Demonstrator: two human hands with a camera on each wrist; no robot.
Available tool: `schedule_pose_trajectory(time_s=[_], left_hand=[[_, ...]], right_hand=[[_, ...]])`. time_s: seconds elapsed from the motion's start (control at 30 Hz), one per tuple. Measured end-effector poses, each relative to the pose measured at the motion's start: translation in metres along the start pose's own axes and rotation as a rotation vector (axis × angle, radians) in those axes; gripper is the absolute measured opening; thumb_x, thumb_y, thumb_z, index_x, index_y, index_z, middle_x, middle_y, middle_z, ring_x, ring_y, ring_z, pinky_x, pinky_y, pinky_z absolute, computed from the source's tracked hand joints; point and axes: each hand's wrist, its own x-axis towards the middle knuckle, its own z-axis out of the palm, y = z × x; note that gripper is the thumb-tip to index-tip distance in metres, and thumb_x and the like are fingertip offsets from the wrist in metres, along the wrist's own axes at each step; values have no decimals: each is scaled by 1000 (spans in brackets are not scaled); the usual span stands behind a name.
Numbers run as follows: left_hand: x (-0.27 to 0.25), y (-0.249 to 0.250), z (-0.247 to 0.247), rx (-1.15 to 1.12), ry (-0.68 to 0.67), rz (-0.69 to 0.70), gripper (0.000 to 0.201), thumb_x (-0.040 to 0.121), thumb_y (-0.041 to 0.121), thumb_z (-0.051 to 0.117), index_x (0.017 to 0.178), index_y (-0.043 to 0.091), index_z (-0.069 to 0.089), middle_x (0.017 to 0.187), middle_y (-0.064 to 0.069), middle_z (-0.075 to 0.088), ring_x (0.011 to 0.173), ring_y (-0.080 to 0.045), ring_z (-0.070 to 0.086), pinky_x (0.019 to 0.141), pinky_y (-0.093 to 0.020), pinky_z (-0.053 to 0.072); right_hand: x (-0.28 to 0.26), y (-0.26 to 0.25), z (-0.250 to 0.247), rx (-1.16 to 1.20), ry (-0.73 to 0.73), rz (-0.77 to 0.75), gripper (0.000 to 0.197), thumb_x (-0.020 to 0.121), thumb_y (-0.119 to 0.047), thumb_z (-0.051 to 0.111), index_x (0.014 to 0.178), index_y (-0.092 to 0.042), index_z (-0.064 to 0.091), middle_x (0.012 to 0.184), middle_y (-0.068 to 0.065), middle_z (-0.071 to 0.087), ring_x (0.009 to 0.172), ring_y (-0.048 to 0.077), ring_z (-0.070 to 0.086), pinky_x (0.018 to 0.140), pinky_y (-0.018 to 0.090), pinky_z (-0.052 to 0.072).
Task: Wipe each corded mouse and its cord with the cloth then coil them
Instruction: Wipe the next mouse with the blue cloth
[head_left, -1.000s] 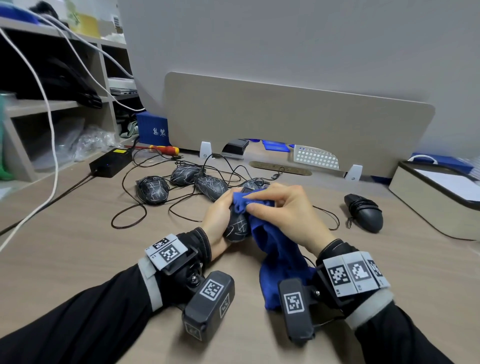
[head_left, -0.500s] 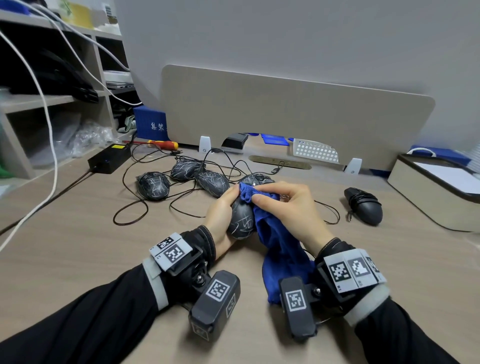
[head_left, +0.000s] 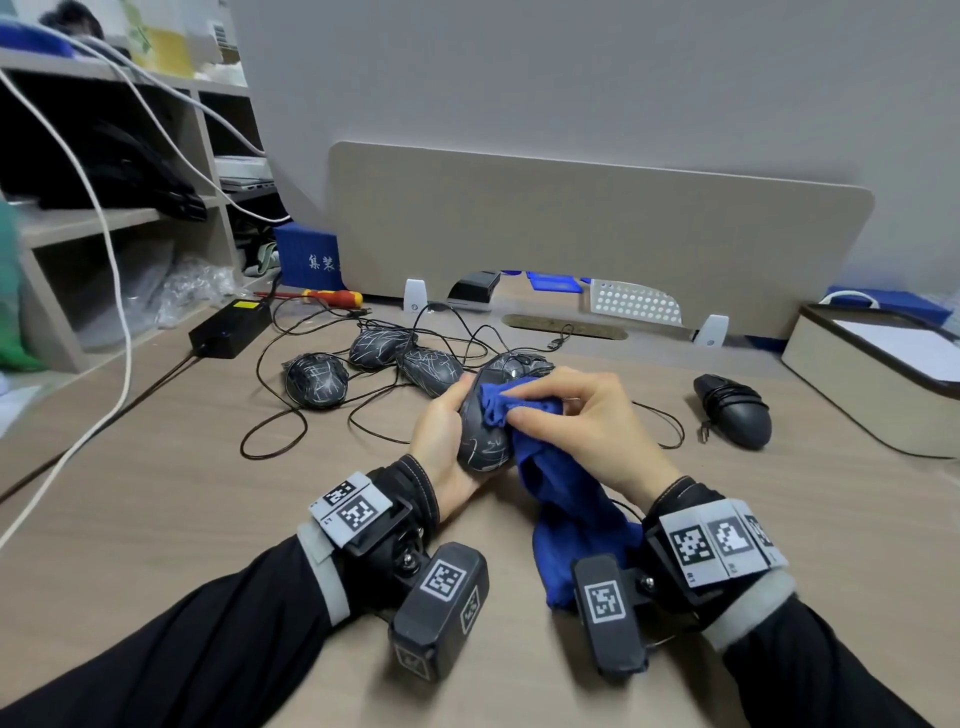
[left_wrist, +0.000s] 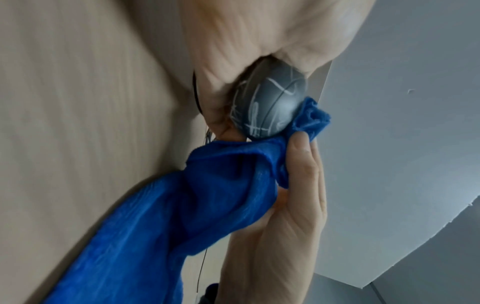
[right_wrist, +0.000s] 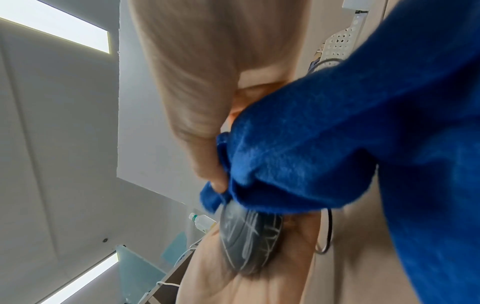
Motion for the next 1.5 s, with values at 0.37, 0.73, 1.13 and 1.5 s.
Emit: schedule_pose_trajectory(time_s=[0.37, 0.73, 1.13, 1.5], left_hand=[[4, 9, -6, -32, 56, -26, 62, 99, 50, 41, 104, -6, 68, 95, -24, 72, 77, -32, 72, 73, -38, 62], [7, 14, -8, -70, 11, 8, 52, 100, 40, 42, 121, -3, 63, 99, -19, 73, 85, -29, 66, 80, -37, 51], [14, -6, -5, 87, -90, 82, 47, 97, 49, 50, 117, 11, 69, 98, -12, 74, 78, -23, 71, 66, -30, 58], [11, -6, -3, -7, -140, 52, 35, 99, 31, 48, 118, 5, 62, 98, -17, 72, 83, -24, 71, 69, -31, 60]], right_hand=[[-1, 4, 4, -96, -136, -58, 30, 77, 1, 80, 86, -27, 79, 74, -19, 63, 71, 0, 58, 72, 15, 42], [-1, 7, 2, -40, 61, -1, 24, 78, 1, 79, 84, -22, 79, 86, -7, 75, 79, 12, 69, 76, 35, 56], [1, 3, -3, -3, 182, 25, 28, 82, 1, 75, 79, -27, 76, 84, -10, 75, 79, 3, 66, 76, 22, 52], [0, 0, 2, -94, -29, -65, 21, 77, -6, 78, 88, -25, 80, 82, -11, 70, 80, 8, 65, 78, 22, 49]])
